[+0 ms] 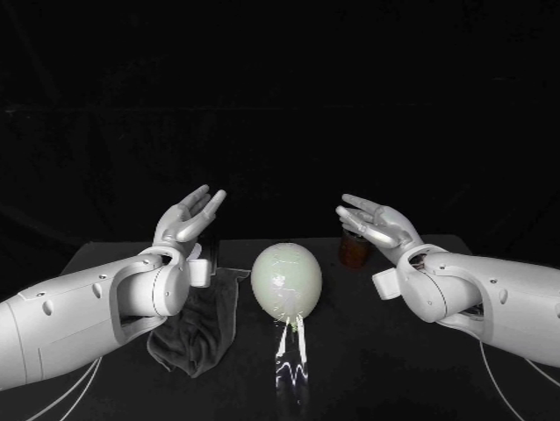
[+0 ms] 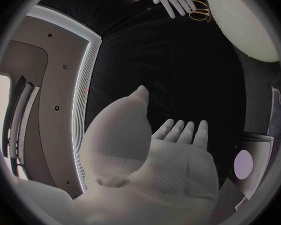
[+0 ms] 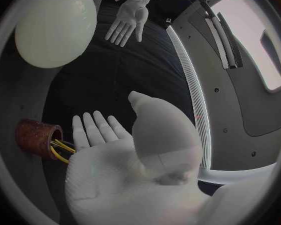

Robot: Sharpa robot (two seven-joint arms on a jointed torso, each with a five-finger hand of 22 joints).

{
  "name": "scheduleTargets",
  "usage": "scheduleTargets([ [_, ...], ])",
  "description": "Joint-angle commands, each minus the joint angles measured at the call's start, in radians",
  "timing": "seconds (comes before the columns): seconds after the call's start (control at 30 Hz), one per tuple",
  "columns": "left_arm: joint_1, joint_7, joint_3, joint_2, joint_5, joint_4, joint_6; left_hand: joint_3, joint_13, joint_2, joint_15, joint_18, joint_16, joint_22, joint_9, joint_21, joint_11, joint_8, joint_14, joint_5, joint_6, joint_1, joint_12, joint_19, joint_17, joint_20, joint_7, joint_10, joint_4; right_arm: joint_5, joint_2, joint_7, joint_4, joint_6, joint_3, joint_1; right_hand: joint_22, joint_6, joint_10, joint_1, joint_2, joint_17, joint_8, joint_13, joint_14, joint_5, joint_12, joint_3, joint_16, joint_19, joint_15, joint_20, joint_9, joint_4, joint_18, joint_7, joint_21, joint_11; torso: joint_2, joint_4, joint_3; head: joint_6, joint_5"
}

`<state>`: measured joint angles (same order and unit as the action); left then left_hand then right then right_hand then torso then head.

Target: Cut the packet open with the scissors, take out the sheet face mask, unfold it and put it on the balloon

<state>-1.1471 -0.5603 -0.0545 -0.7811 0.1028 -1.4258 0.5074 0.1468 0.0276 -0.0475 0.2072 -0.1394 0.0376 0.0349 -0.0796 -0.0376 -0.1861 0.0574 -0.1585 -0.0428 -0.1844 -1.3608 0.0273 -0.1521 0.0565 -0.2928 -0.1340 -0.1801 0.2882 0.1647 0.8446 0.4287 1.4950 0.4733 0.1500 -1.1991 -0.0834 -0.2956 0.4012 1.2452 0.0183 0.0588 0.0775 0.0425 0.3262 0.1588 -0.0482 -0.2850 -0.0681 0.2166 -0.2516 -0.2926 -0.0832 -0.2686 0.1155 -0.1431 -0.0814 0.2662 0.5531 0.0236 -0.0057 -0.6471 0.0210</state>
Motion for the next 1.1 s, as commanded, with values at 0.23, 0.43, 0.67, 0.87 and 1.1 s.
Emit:
scheduleTargets([
  [0.23,-0.002,-0.039,0.0,-0.048,0.013,-0.059,-0.035,0.03,0.012,0.004,0.048,0.03,0.067,0.051,-0.05,-0.097,-0.017,0.061,-0.179,-0.007,-0.144,-0.06,0.024,-0.219,0.049,-0.002,-0.107,-0.134,-0.008,0.1,0.047,0.013,0.031,0.02,-0.001,-0.036,-0.119,-0.217,0.343,0.128,-0.031,0.061,0.075,0.025,0.371,0.009,-0.048,-0.031,-0.108,0.422,0.035,0.004,-0.052,0.098,0.031,-0.151,-0.204,-0.018,0.022,0.0068,0.0077,0.009,0.01],
  [0.43,-0.003,-0.045,0.0,-0.081,0.012,-0.102,-0.048,0.047,0.042,-0.02,-0.012,-0.026,0.237,0.124,-0.131,-0.267,-0.044,0.176,-0.601,-0.006,-0.403,-0.121,0.102,-0.572,0.151,0.006,-0.119,-0.499,-0.029,0.156,0.094,-0.046,0.035,0.026,-0.001,-0.09,-0.145,-0.49,0.552,0.186,-0.107,0.094,0.162,0.025,0.598,-0.014,-0.088,-0.082,-0.192,0.575,0.09,0.024,-0.104,0.195,0.068,-0.127,-0.286,-0.059,0.036,0.0098,0.0073,0.019,0.028],
  [0.67,-0.004,-0.044,0.0,-0.11,-0.009,-0.144,-0.082,0.08,0.046,-0.025,-0.063,-0.047,0.308,0.14,-0.17,-0.328,-0.003,0.254,-0.764,-0.009,-0.581,-0.173,0.147,-0.696,0.191,0.034,-0.098,-0.726,-0.048,0.275,0.152,-0.156,0.019,0.009,-0.001,-0.166,-0.177,-0.542,0.637,0.161,-0.159,0.119,0.159,0.023,0.732,-0.012,-0.073,-0.096,-0.228,0.668,0.131,0.066,-0.097,0.227,0.068,-0.103,-0.362,-0.089,0.056,0.0124,0.0065,0.03,0.048],
  [0.87,-0.004,-0.04,0.0,-0.115,-0.017,-0.164,-0.094,0.107,0.047,-0.031,-0.087,-0.045,0.331,0.148,-0.167,-0.354,0.021,0.262,-0.818,-0.007,-0.621,-0.188,0.163,-0.737,0.212,0.059,-0.083,-0.822,-0.042,0.468,0.182,-0.285,-0.039,-0.015,-0.001,-0.214,-0.214,-0.572,0.706,0.112,-0.203,0.173,0.162,0.026,0.876,0.016,-0.075,-0.063,-0.296,0.755,0.173,0.104,-0.096,0.21,0.069,-0.077,-0.436,-0.118,0.067,0.0118,0.0057,0.039,0.063],
  [1.1,-0.004,-0.039,0.0,-0.119,-0.019,-0.175,-0.099,0.113,0.042,-0.039,-0.087,-0.043,0.329,0.148,-0.164,-0.354,0.022,0.258,-0.82,-0.007,-0.625,-0.187,0.153,-0.735,0.217,0.06,-0.082,-0.829,-0.036,0.826,0.188,-0.443,-0.077,-0.02,-0.001,-0.232,-0.256,-0.595,0.753,0.074,-0.23,0.259,0.16,0.028,0.948,0.033,-0.051,-0.036,-0.35,0.788,0.195,0.128,-0.092,0.169,0.065,-0.062,-0.503,-0.135,0.075,0.0112,0.0072,0.042,0.076],
])
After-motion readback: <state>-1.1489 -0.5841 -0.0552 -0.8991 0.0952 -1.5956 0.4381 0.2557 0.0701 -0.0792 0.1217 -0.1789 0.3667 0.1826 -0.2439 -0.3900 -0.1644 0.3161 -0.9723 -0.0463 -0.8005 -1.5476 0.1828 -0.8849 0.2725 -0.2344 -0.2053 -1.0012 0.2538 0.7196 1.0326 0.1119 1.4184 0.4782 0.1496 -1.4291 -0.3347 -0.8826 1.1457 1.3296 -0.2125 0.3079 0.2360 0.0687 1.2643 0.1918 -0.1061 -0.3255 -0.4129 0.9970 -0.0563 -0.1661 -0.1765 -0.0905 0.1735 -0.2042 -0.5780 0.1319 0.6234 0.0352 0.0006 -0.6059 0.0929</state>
